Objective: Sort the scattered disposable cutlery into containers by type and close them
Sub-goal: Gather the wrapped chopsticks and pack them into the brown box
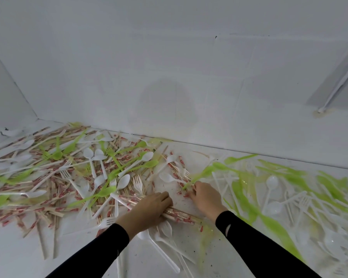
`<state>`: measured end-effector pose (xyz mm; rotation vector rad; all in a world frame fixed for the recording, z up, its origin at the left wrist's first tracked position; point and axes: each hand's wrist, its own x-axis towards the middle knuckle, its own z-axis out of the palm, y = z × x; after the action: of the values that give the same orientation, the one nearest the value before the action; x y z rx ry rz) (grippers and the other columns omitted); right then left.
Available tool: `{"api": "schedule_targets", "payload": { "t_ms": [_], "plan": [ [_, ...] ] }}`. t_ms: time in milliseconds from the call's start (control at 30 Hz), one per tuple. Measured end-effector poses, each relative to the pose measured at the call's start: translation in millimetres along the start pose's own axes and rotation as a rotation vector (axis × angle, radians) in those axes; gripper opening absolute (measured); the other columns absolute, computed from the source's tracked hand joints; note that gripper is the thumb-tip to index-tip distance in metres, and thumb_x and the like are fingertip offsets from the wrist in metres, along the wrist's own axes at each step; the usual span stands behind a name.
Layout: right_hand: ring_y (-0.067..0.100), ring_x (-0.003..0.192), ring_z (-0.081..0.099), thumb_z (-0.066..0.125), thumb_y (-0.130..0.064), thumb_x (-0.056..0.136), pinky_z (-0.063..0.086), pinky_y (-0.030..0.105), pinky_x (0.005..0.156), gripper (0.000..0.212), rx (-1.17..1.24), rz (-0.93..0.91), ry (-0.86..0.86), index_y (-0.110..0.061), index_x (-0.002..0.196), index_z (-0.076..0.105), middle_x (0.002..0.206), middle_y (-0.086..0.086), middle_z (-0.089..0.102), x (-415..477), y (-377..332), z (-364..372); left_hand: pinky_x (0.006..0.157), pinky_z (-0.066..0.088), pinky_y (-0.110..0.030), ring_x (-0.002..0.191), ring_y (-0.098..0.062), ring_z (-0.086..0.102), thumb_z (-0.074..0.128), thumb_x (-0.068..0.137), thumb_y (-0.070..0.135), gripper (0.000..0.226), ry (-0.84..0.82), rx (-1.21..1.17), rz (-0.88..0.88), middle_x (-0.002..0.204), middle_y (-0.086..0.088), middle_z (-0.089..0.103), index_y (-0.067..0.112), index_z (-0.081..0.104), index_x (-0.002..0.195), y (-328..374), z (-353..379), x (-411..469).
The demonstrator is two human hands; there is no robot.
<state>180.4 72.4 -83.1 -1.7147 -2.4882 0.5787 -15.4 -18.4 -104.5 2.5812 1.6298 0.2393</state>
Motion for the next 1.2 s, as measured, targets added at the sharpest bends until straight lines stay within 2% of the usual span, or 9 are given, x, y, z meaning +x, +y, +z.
{"api": "schedule_targets", "payload": {
  "t_ms": [233,300,433,567,700,800,1000,1100,1200],
  "plan": [
    [0.027,0.096,0.060,0.035,-0.047,0.103,0.036,0.031,0.067,0.040,-0.047,0.025,0.070,-0.012,0.105,0.055,0.106,0.005,0.057,1.4,19.3,-6.8,0.033,0.032,-0.018,0.038,-0.010,0.046,0.088,0.048,0.023,0.046,0.037,0.151,-0.115,0.063,0.010,0.051,0.024,0.050,0.075,-2.4,-10.2,19.0],
    [0.028,0.096,0.061,0.041,-0.036,0.102,0.038,0.031,0.067,0.028,-0.110,-0.015,0.046,-0.012,0.106,0.056,0.108,0.005,0.055,-2.6,26.4,-9.5,0.031,0.032,-0.020,0.041,-0.011,0.050,0.088,0.049,0.020,0.051,0.048,0.168,-0.123,0.067,0.008,0.054,0.023,0.049,0.082,-4.0,-8.9,29.0],
    [0.024,0.095,0.063,0.050,-0.026,0.095,0.046,0.031,0.072,0.020,-0.121,-0.022,0.031,-0.019,0.111,0.061,0.108,0.000,0.055,-8.9,34.6,-12.1,0.046,0.048,-0.027,0.071,-0.017,0.064,0.075,0.062,0.003,0.064,0.009,0.103,-0.121,0.103,0.004,0.066,0.025,0.053,0.118,-6.2,-6.4,49.6],
    [0.023,0.082,0.054,0.053,-0.028,0.093,0.038,0.028,0.066,0.012,-0.052,0.089,0.013,-0.018,0.090,0.048,0.092,-0.001,0.050,-12.5,43.0,-20.5,0.084,0.047,-0.035,0.119,-0.024,0.049,0.050,0.086,0.001,0.068,-0.120,0.105,-0.055,0.154,0.007,0.033,0.023,0.037,0.149,-5.8,-10.2,66.7],
    [0.018,0.066,0.051,0.059,-0.032,0.090,0.036,0.029,0.055,0.023,0.210,0.181,0.088,-0.019,0.077,0.044,0.075,-0.002,0.054,-17.8,57.9,-35.9,0.081,0.048,-0.036,0.122,-0.026,0.045,0.056,0.088,0.009,0.064,-0.127,0.156,-0.076,0.152,0.000,0.032,0.020,0.037,0.147,-3.4,-9.4,76.0],
    [0.020,0.072,0.059,0.066,-0.026,0.085,0.043,0.032,0.062,0.014,0.412,0.185,0.158,-0.015,0.082,0.058,0.078,0.000,0.063,-19.6,67.3,-53.7,0.078,0.047,-0.036,0.122,-0.027,0.045,0.055,0.089,0.011,0.071,-0.160,0.185,-0.111,0.149,-0.003,0.034,0.021,0.026,0.153,-0.7,-6.7,79.4],
    [0.006,0.079,0.064,0.070,-0.018,0.086,0.044,0.011,0.063,0.004,0.714,0.134,0.344,-0.021,0.086,0.069,0.086,-0.007,0.070,-24.6,66.5,-95.4,0.077,0.043,-0.032,0.130,-0.027,0.034,0.054,0.086,0.003,0.088,-0.257,0.218,-0.120,0.161,0.002,0.011,0.022,0.007,0.157,2.8,-5.5,96.6],
    [-0.004,0.078,0.063,0.070,-0.022,0.088,0.045,0.011,0.066,0.006,0.786,0.085,0.405,-0.028,0.087,0.070,0.086,-0.012,0.071,-25.6,62.8,-111.8,0.088,0.046,-0.034,0.133,-0.025,0.032,0.053,0.087,0.001,0.083,-0.251,0.190,-0.124,0.159,0.004,0.016,0.022,0.013,0.156,5.6,-6.2,102.3],
    [0.007,0.064,0.057,0.066,-0.032,0.091,0.041,0.018,0.061,0.014,0.744,0.047,0.471,-0.019,0.091,0.072,0.073,-0.008,0.064,-26.2,60.2,-120.6,0.081,0.049,-0.034,0.124,-0.025,0.041,0.054,0.086,0.000,0.066,-0.163,0.178,-0.099,0.146,0.000,0.035,0.020,0.036,0.147,3.5,0.0,101.5]
  ]
}}
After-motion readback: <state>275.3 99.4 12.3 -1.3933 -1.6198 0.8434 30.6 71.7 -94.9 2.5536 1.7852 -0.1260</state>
